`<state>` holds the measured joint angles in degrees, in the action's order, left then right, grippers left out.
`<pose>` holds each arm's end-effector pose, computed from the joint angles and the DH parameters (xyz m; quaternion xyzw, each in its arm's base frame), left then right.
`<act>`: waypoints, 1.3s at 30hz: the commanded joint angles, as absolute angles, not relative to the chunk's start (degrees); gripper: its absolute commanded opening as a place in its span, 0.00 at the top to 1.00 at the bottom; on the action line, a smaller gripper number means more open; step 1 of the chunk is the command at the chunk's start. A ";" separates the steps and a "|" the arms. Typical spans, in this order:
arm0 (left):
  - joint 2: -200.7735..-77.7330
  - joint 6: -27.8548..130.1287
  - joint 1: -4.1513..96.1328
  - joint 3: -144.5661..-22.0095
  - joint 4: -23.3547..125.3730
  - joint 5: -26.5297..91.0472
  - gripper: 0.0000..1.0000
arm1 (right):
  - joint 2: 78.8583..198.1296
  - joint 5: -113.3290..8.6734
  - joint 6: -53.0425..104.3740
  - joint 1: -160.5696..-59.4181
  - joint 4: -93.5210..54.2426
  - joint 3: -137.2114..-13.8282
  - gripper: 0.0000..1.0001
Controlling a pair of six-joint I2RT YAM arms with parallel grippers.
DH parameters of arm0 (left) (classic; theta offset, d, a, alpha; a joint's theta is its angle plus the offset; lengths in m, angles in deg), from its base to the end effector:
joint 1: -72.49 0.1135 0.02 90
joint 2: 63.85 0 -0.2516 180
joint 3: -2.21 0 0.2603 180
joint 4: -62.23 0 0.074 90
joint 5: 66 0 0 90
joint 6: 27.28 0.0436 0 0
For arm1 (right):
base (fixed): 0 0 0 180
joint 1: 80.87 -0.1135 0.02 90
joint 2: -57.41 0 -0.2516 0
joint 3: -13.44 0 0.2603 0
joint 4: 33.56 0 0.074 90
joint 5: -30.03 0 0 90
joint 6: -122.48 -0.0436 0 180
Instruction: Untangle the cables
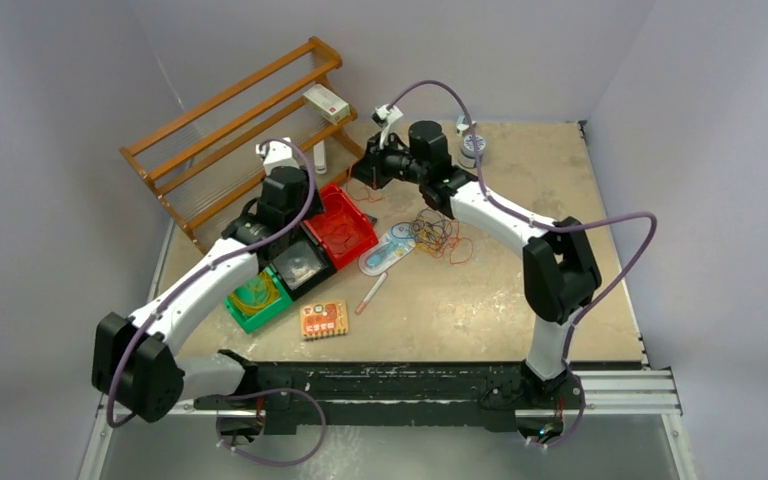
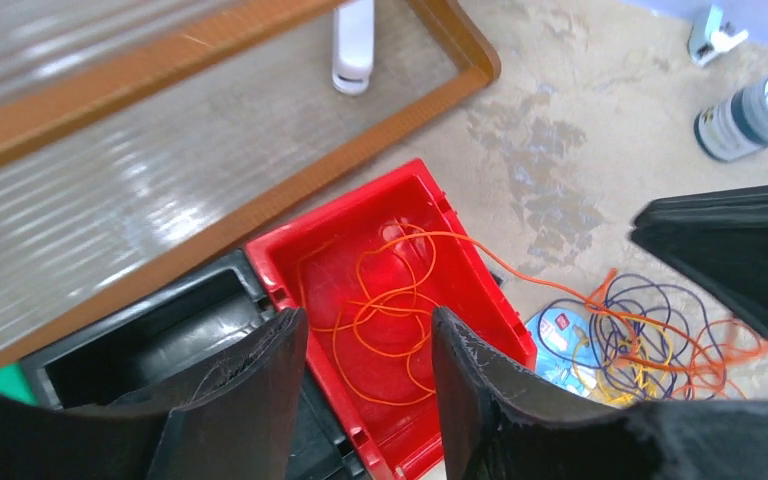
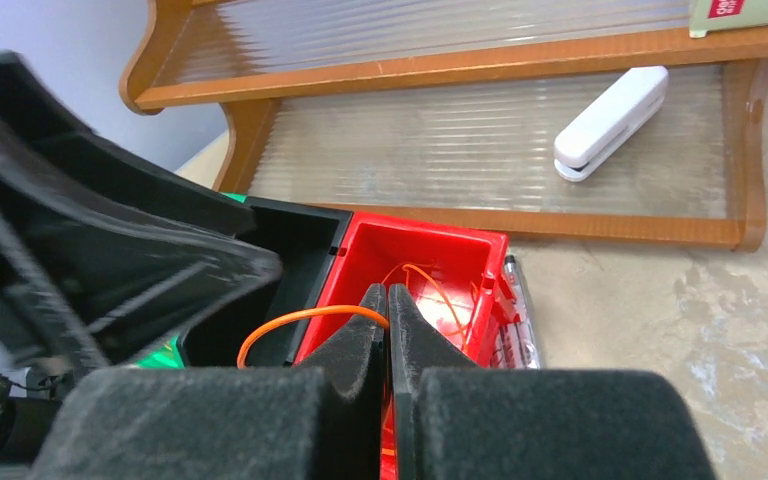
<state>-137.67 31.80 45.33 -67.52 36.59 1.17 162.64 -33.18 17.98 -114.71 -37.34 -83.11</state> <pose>0.2824 -0.1259 0.2799 -0.1271 0.8440 -0.0892 0.5133 0.3677 0.2702 0.3073 -0.2748 0.6801 0.4251 0.5303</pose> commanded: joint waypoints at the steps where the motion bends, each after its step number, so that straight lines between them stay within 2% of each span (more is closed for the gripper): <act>1: -131.50 33.88 45.77 -67.46 34.91 -5.59 0.51 | 163.86 -30.96 17.01 -116.39 -39.92 -89.01 1.00; 10: -124.51 40.14 45.77 -65.88 36.29 -15.30 0.49 | 169.03 -31.86 17.36 -120.40 -37.15 -93.85 1.00; 34: -124.29 41.37 45.86 -62.87 38.18 -14.41 0.49 | 182.29 -44.23 23.14 -123.57 -29.91 -99.32 1.00; 37: -124.36 41.38 45.85 -62.96 38.19 -14.34 0.49 | 181.74 -46.57 24.99 -124.30 -28.96 -99.11 0.93; 39: -124.47 41.37 45.84 -62.92 38.11 -14.28 0.49 | 180.70 -48.30 25.71 -124.62 -29.13 -98.27 0.83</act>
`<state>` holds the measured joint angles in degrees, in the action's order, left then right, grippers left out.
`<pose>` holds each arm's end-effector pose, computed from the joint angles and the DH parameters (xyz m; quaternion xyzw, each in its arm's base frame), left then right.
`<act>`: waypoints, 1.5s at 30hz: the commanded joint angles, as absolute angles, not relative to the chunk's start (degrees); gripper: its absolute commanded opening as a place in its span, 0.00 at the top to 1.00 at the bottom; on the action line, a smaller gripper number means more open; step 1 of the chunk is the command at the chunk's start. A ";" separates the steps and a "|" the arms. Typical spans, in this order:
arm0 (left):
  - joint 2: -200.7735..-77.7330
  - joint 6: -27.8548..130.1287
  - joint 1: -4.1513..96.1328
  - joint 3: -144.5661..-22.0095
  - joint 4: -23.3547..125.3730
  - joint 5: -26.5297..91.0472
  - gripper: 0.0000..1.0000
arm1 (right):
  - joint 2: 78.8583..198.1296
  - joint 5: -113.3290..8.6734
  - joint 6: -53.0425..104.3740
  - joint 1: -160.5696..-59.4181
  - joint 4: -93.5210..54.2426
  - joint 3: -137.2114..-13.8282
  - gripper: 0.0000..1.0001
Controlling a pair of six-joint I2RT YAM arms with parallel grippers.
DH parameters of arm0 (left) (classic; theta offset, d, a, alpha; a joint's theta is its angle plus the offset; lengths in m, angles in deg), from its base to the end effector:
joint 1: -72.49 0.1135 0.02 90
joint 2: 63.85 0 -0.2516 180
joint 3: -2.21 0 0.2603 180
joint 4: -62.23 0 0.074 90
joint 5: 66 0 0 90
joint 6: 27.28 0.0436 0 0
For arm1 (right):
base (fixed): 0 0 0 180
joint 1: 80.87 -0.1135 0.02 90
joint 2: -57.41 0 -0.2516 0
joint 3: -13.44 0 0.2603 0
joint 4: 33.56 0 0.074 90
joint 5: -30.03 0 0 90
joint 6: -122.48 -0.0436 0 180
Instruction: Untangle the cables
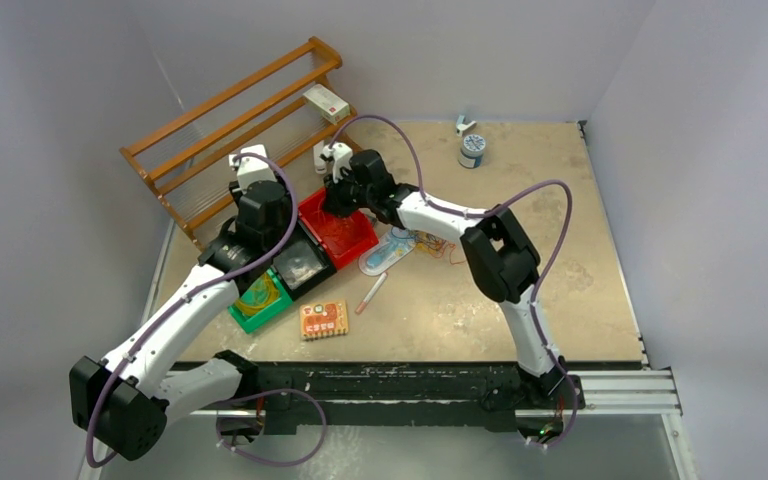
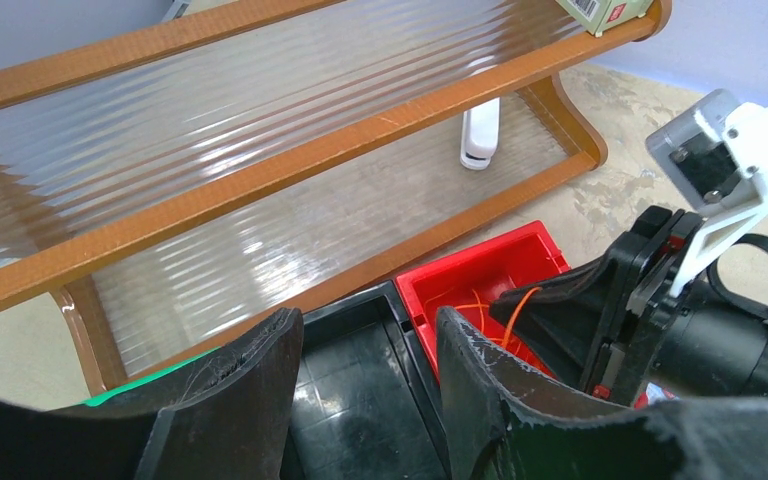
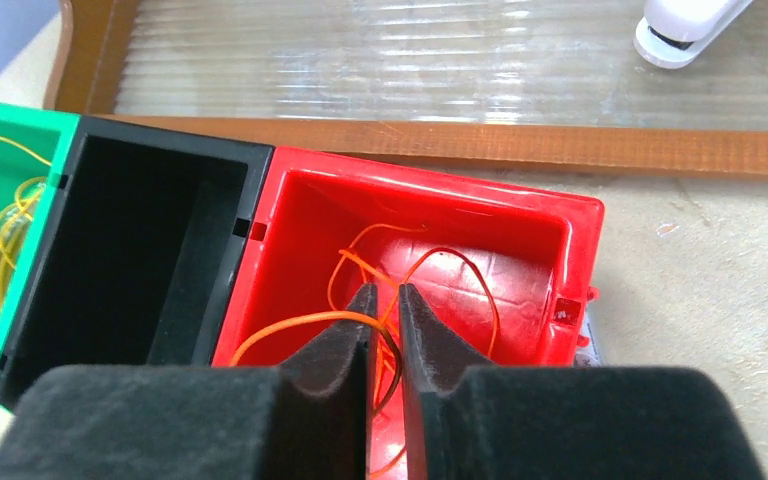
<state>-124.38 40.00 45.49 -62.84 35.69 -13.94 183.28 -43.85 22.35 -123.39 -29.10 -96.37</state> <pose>0.2404 -0.0924 0.3124 -0.1523 0.7903 0.0223 0.5930 0.3796 0.3645 0.2048 -0.3037 0.7591 0.3535 0.4546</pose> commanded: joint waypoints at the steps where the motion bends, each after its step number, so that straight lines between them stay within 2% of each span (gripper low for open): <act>1: -124.52 41.36 45.86 -62.93 38.10 -14.24 0.49 | 180.08 -49.04 25.98 -124.63 -29.19 -97.83 0.79; 5: -124.80 41.36 45.86 -63.14 37.98 -13.85 0.48 | 177.40 -51.23 26.92 -124.68 -29.23 -96.20 0.67; 9: -125.27 41.38 45.86 -63.44 37.73 -13.56 0.47 | 173.98 -53.58 27.69 -124.68 -28.89 -93.92 0.61; 15: -126.12 40.89 45.86 -63.56 37.88 -11.65 0.46 | 165.56 -53.43 28.44 -124.64 -31.43 -86.18 0.58; 22: -128.85 38.45 45.86 -64.97 37.64 -6.22 0.46 | 152.03 -61.90 28.97 -123.17 -32.52 -73.93 0.56; 31: -133.81 35.26 45.85 -68.72 35.40 0.31 0.44 | 138.83 -65.28 25.68 -111.06 -24.27 -61.21 0.53; 39: -134.11 36.31 45.85 -68.69 33.83 -1.26 0.43 | 140.04 -62.45 24.26 -105.09 -20.65 -59.28 0.51; 45: -133.17 37.66 45.83 -68.14 32.95 -1.32 0.31 | 144.56 -54.15 23.44 -101.27 -22.54 -60.63 0.51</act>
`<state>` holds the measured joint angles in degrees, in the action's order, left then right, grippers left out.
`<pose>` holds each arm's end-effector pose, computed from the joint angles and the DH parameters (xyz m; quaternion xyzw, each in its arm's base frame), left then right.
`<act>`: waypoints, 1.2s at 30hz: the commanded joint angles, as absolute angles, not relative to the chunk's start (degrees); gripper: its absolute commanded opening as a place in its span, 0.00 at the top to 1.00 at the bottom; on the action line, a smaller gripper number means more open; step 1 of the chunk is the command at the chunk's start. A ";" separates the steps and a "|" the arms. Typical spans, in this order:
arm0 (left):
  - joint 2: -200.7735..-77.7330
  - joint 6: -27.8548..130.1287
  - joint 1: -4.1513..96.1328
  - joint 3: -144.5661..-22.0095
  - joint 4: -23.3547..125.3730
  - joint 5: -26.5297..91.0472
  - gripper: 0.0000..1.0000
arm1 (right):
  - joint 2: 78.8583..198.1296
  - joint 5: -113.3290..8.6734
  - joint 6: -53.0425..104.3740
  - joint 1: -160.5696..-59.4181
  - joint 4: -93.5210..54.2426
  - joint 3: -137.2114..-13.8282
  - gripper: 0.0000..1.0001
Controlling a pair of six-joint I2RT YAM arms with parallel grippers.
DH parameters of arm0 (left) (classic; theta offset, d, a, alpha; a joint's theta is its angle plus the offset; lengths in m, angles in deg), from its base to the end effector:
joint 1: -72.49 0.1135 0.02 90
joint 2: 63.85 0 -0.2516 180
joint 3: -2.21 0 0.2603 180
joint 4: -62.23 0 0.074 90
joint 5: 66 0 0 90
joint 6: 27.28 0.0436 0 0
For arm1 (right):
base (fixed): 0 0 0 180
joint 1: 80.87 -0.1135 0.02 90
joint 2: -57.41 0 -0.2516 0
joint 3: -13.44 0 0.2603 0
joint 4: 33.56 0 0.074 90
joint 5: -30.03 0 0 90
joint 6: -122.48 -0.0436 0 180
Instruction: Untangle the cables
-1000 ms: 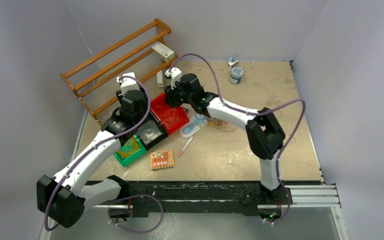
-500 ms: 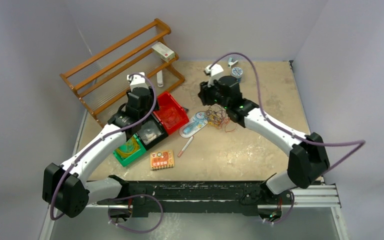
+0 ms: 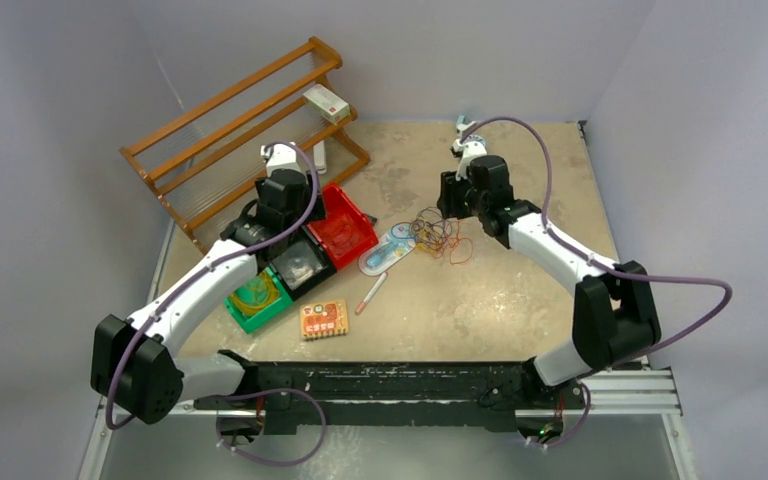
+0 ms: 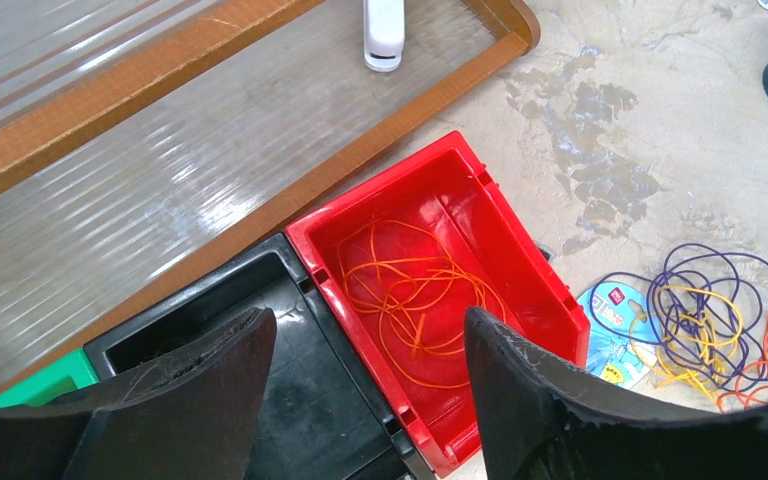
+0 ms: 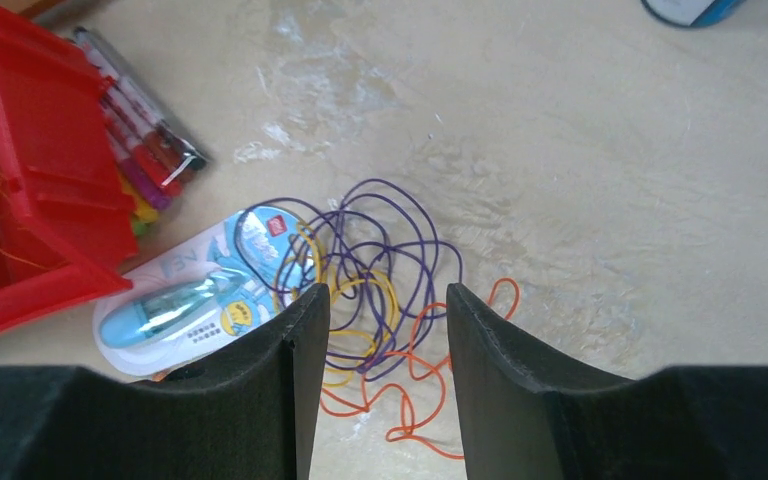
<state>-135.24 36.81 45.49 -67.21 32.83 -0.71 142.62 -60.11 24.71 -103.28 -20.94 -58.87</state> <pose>0.2728 -0.1185 0.2839 -0.0967 0.8527 -0.0460 0.5113 0.3318 0.1367 0.2554 -0.1071 0.8390 0.1379 0.5153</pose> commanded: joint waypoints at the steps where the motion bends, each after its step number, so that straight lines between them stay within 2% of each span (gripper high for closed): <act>1: -133.00 37.74 45.86 -68.05 32.91 -1.19 0.30 | 145.50 -53.37 23.43 -101.00 -22.67 -61.08 0.51; 13: -131.45 38.24 45.86 -66.56 32.51 0.20 0.28 | 157.01 -48.43 21.83 -98.05 -26.79 -63.63 0.57; 15: -131.27 38.15 45.83 -66.28 32.62 0.66 0.28 | 158.39 -48.01 21.92 -98.09 -27.12 -64.14 0.62; 21: -131.23 38.11 45.86 -66.50 32.90 0.97 0.28 | 159.53 -48.01 22.00 -98.09 -27.06 -64.13 0.84; 26: -131.30 37.42 45.84 -66.74 34.06 1.15 0.28 | 155.34 -48.19 22.60 -98.09 -29.06 -62.31 0.99; 33: -132.96 34.96 45.84 -68.80 34.66 -0.28 0.23 | 143.37 -48.98 25.81 -98.09 -31.33 -60.31 1.00; 36: -132.98 37.38 45.81 -69.06 35.19 5.46 0.21 | 138.98 -50.20 27.82 -98.08 -32.83 -60.10 1.00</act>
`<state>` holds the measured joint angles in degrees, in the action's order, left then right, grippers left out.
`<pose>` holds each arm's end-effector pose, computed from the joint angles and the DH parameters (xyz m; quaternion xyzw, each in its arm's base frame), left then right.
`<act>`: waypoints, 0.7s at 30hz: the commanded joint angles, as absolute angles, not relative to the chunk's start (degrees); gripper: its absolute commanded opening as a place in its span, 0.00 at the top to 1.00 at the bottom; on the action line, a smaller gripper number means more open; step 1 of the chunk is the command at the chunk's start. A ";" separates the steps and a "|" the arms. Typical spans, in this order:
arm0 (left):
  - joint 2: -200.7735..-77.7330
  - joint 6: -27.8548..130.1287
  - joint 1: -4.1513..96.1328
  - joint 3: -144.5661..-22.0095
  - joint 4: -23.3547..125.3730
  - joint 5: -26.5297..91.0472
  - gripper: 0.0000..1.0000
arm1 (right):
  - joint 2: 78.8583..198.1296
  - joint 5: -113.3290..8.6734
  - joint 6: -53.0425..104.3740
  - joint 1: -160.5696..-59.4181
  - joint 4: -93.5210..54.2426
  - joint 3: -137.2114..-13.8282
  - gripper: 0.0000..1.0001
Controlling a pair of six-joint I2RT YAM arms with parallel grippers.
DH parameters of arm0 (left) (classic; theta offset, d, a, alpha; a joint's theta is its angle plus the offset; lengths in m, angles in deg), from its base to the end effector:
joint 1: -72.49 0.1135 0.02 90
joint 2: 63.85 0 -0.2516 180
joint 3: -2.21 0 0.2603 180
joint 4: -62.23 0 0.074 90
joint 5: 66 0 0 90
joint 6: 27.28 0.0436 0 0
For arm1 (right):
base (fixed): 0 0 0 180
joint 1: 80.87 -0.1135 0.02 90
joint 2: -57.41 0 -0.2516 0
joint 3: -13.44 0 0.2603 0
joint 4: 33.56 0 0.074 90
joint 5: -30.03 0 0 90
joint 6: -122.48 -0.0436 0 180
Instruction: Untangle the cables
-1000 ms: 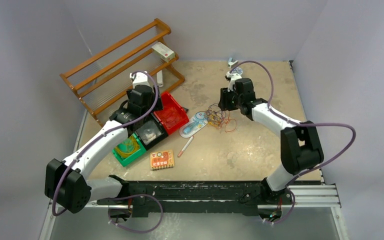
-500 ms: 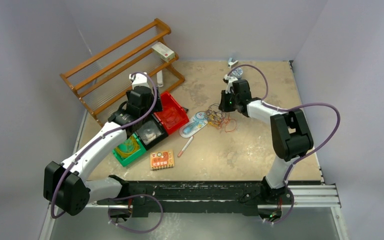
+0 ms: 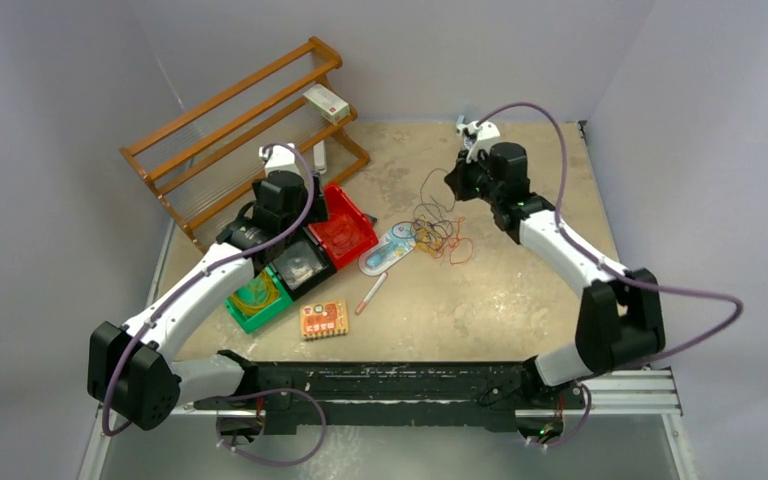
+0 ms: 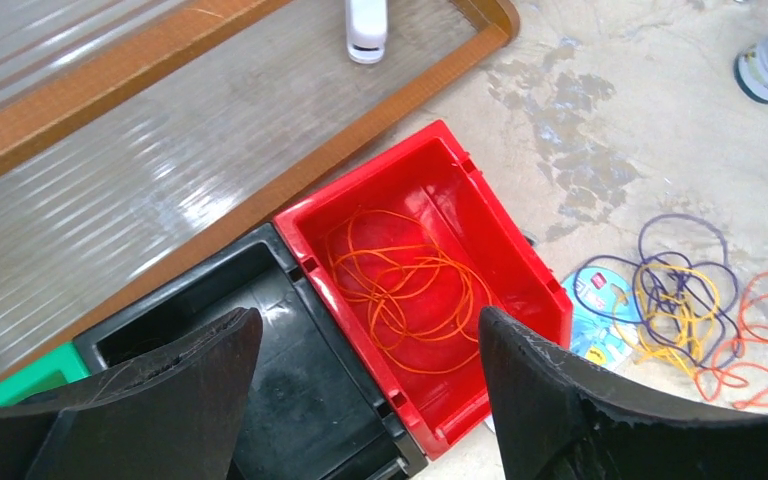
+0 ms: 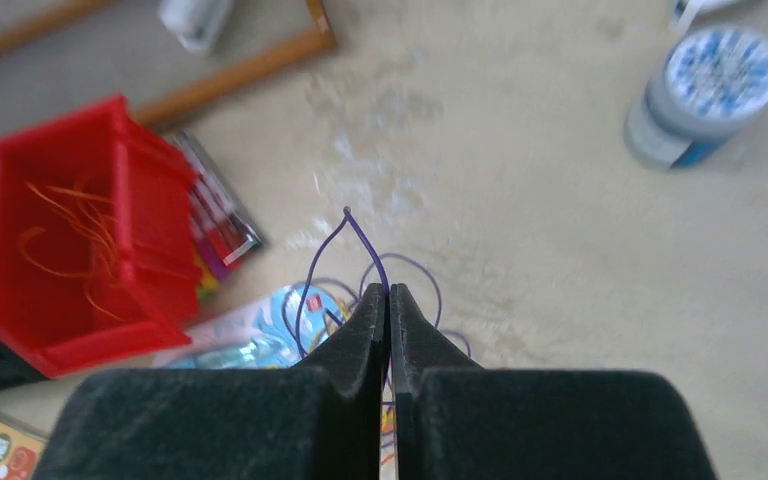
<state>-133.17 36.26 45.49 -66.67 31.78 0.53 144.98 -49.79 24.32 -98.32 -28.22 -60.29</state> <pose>0.2656 -0.1159 0.2884 -0.0963 0.8522 -0.0592 0.5109 0.3530 0.1191 0.2642 -0.1170 0.8050 0.1984 0.5468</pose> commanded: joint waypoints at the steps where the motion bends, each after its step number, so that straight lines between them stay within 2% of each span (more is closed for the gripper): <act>1: -132.36 38.08 45.83 -68.21 36.72 7.84 0.20 | 137.66 -49.75 28.39 -98.02 -32.86 -60.09 1.00; 5: -127.80 39.85 45.85 -63.05 46.91 17.26 0.15 | 132.49 -48.19 30.09 -98.09 -33.62 -60.03 1.00; 10: -127.74 41.58 45.78 -62.17 56.94 25.29 0.16 | 129.78 -43.33 33.02 -98.09 -30.82 -62.37 1.00; 16: -130.29 40.60 45.83 -58.24 75.64 34.89 0.16 | 129.70 -36.70 36.45 -98.09 -27.63 -63.96 1.00; 21: -138.80 38.74 45.77 -65.82 71.59 43.89 0.17 | 128.02 -32.65 34.46 -98.15 -31.11 -61.47 1.00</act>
<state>-133.30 39.80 45.49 -59.96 67.34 34.04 130.60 -37.99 34.48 -98.32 -27.44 -61.05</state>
